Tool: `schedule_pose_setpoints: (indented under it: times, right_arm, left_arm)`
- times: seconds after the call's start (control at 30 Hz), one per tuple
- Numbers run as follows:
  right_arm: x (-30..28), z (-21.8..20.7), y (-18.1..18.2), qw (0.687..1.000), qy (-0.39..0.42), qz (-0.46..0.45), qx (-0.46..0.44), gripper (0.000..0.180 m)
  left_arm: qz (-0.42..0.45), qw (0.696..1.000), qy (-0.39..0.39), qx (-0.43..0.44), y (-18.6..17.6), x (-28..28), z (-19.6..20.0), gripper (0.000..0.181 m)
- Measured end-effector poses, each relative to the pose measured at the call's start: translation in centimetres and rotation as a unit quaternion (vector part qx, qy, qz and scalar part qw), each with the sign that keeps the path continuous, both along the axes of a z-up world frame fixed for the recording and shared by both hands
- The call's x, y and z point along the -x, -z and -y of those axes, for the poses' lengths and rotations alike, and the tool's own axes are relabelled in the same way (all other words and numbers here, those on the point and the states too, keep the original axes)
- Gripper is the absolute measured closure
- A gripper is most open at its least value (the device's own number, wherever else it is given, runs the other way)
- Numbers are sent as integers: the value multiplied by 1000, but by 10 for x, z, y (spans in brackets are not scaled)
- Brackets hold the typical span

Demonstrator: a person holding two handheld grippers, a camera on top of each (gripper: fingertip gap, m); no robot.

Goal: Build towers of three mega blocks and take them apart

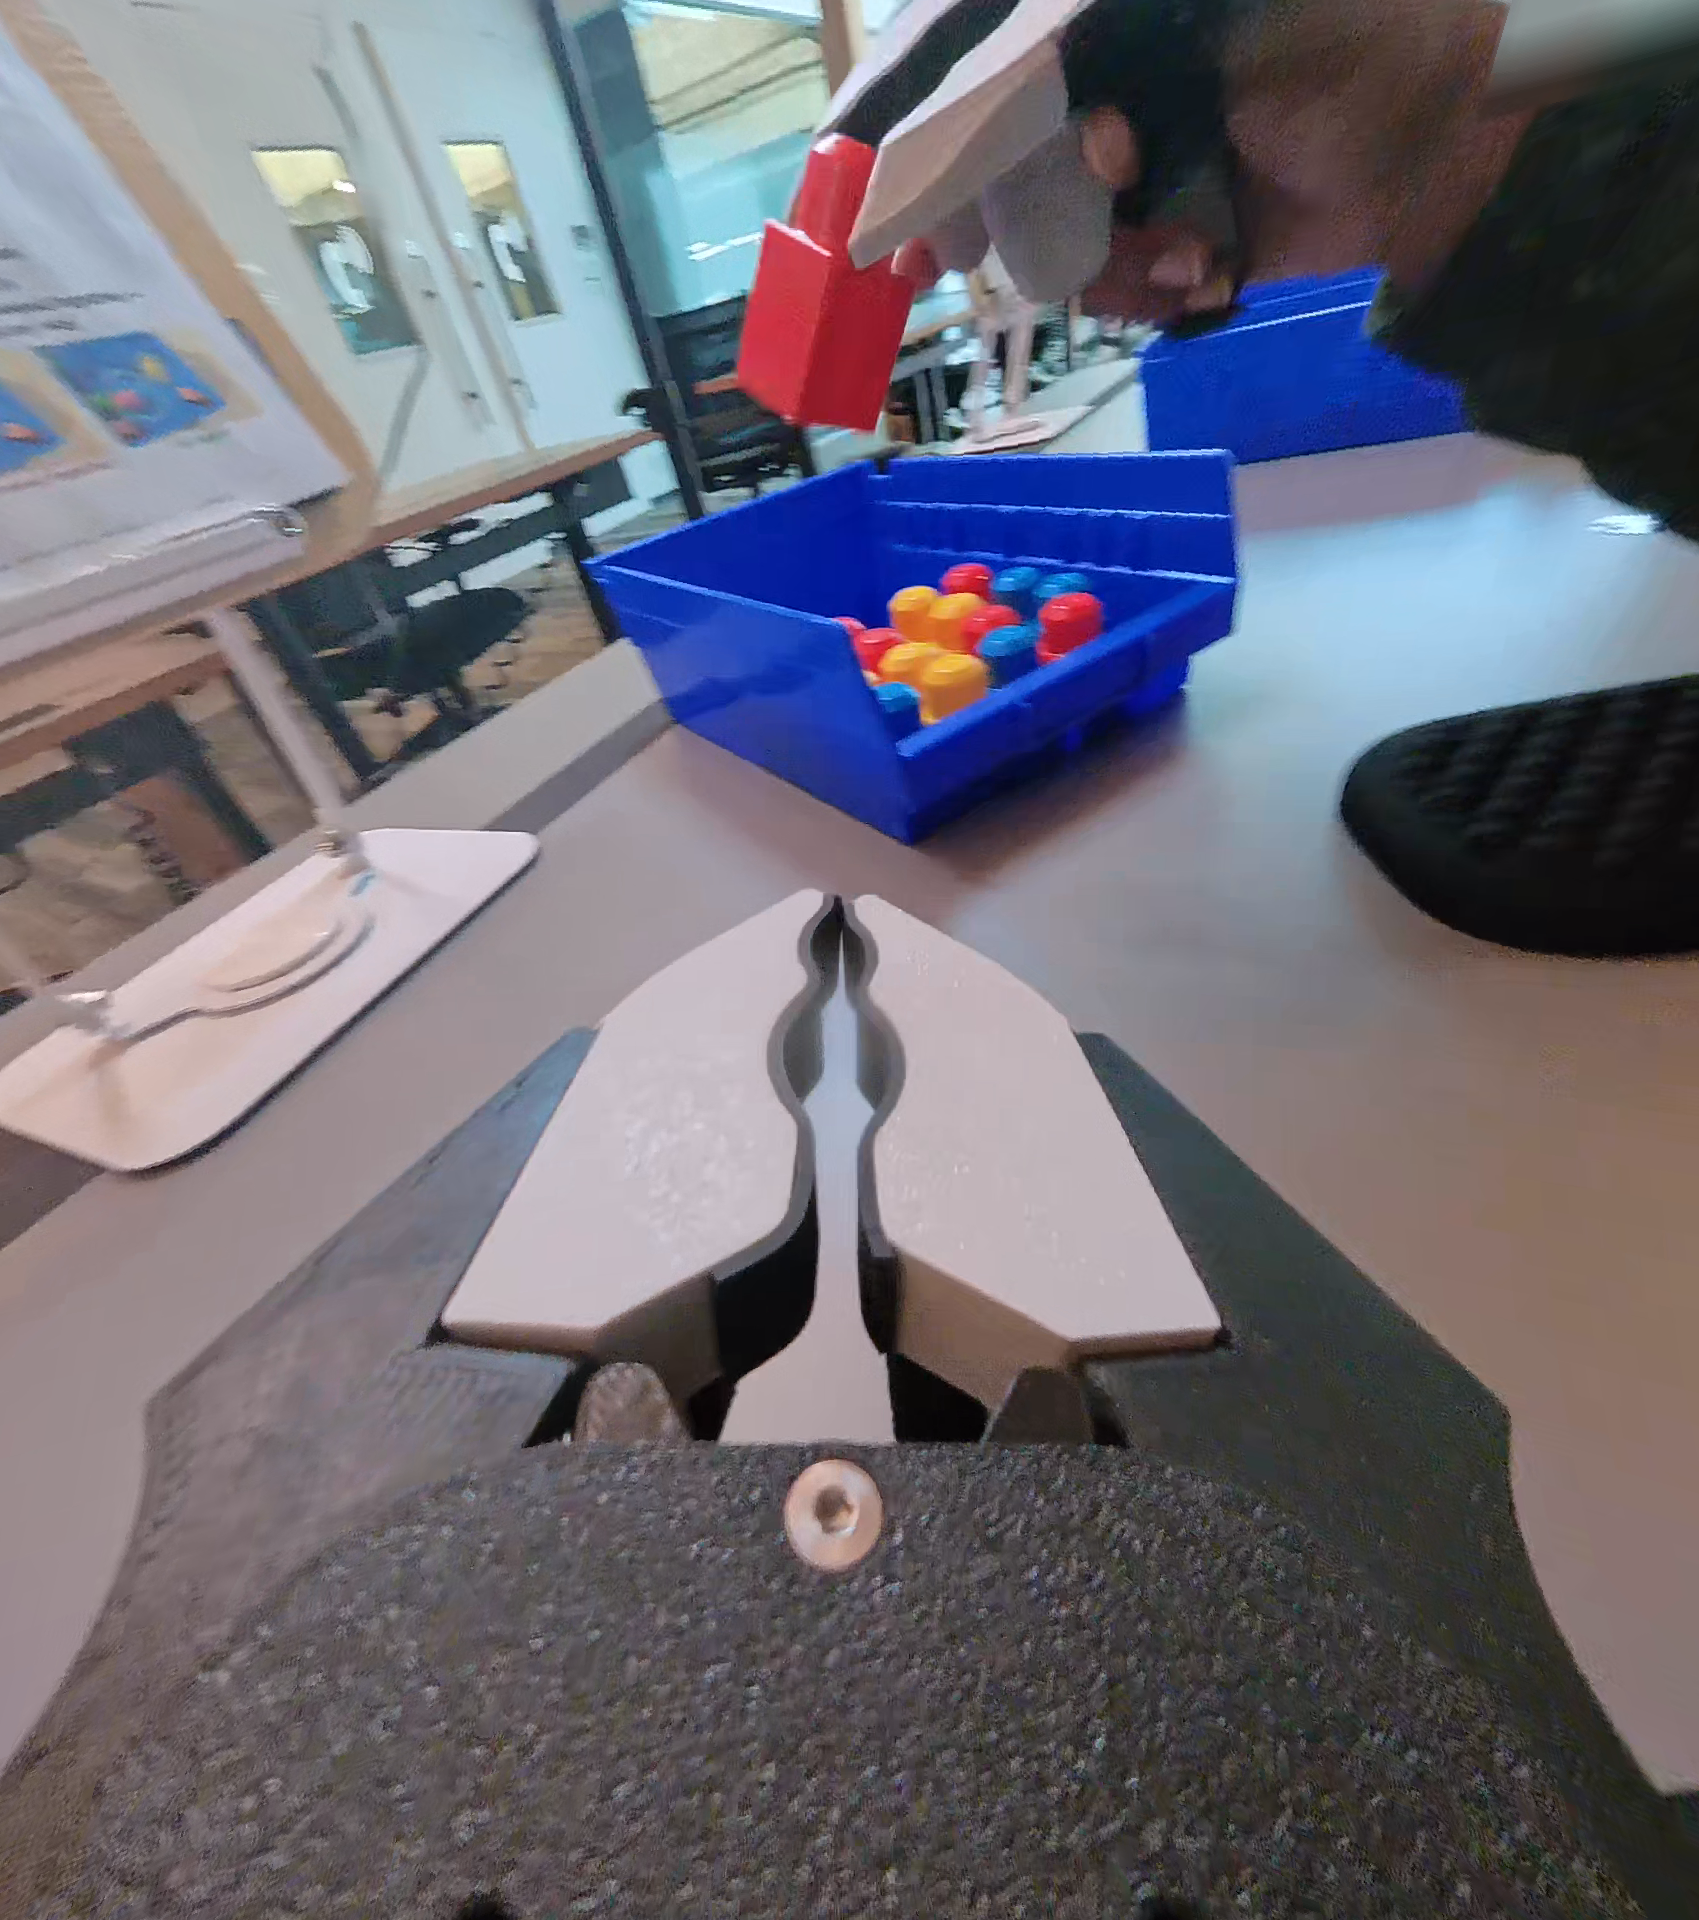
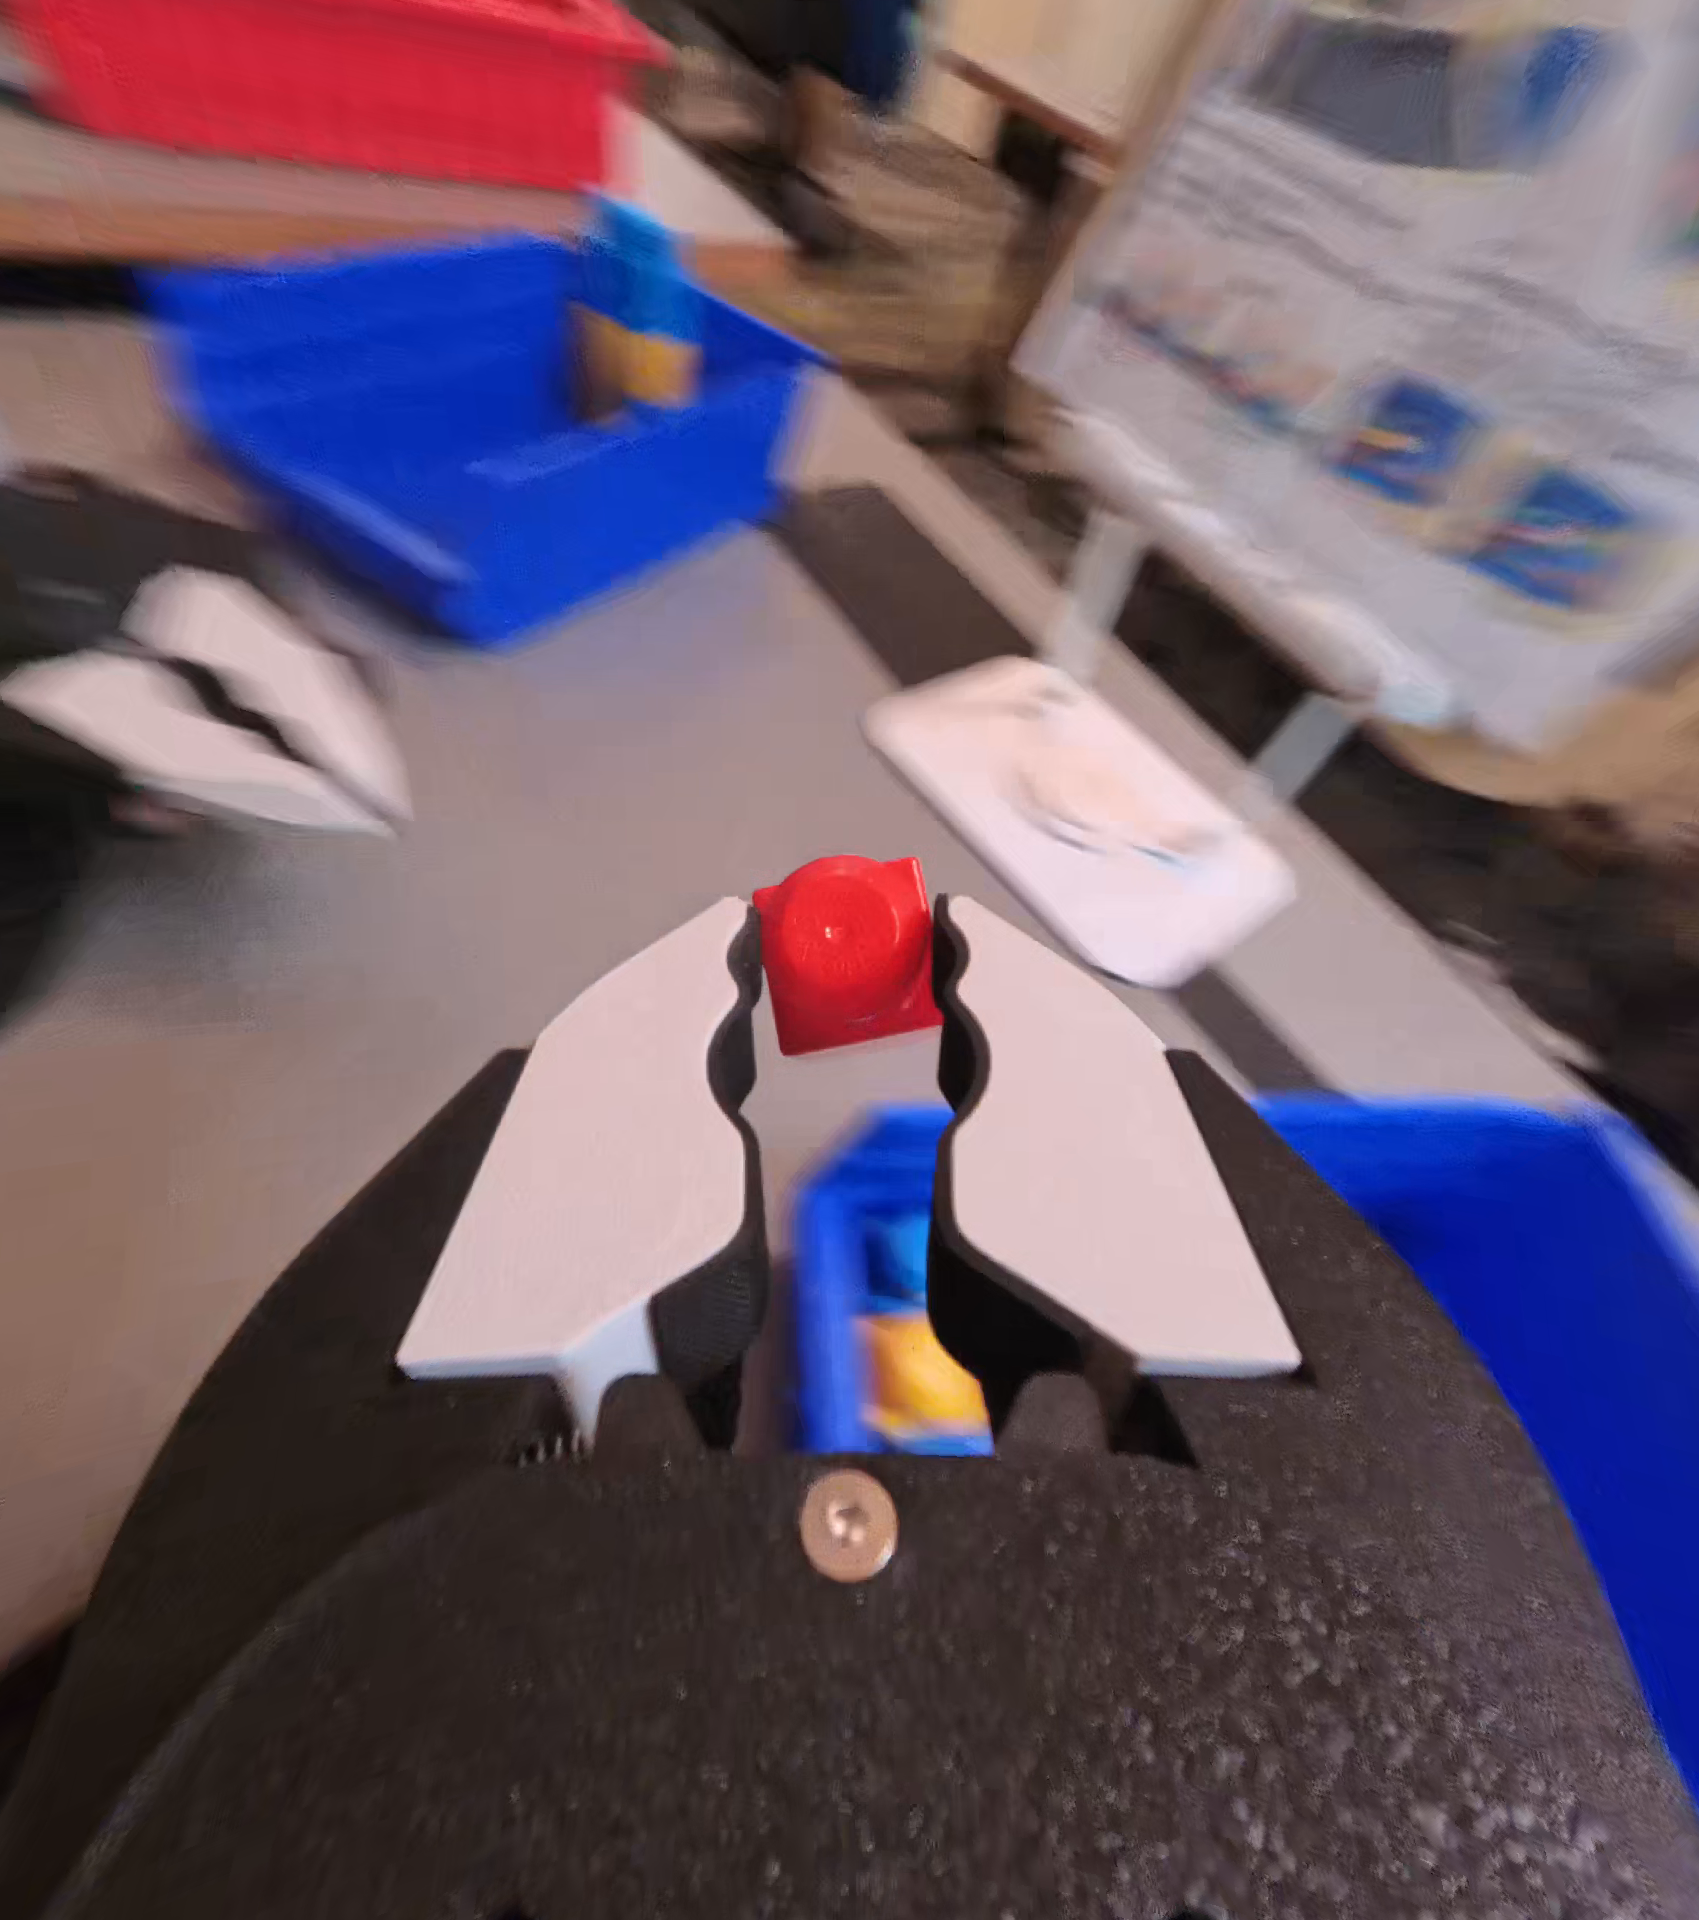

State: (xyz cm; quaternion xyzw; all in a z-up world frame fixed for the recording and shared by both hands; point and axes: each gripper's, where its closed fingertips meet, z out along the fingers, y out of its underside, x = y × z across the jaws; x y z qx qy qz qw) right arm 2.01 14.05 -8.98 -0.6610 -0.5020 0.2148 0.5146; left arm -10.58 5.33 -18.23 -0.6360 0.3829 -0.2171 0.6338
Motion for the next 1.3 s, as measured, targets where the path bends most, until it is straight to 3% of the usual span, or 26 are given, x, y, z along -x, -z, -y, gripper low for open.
schedule_pose_setpoints:
  times: [0.13,0.27,0.4,0.57,0.73,0.87,0.97,1.07,1.17,1.3]
  right_arm:
    - [-95,-102,15,975,178,133,28,148]
    - [-134,-152,76,945,219,206,126,148]
    - [-137,-163,130,921,213,238,223,147]
    - [-127,-160,161,908,198,230,289,148]
    - [-124,-159,159,902,215,189,323,144]
    - [-115,-158,120,933,208,117,271,139]
    - [-78,-128,51,975,145,-4,168,140]
    - [-33,-51,-5,989,58,-119,72,143]
    - [4,27,-4,985,11,-158,63,145]
    - [41,94,15,972,-56,-209,95,145]
  left_arm:
    - [4,999,-43,-15,-6,11,-8,181]
    - [-8,999,-49,-17,-3,11,-9,181]
    - [-21,999,-42,-20,2,8,-9,181]
    - [-33,998,-35,-27,4,6,-6,181]
    - [-40,998,-32,-29,6,3,-5,181]
    - [-30,999,-32,-15,1,5,-3,181]
    - [-7,998,-58,-20,-18,17,-5,181]
    - [-19,986,-149,-71,-48,52,-18,181]
    - [-25,967,-249,-55,-74,111,-39,181]
    - [-26,906,-422,-12,-89,233,-87,174]
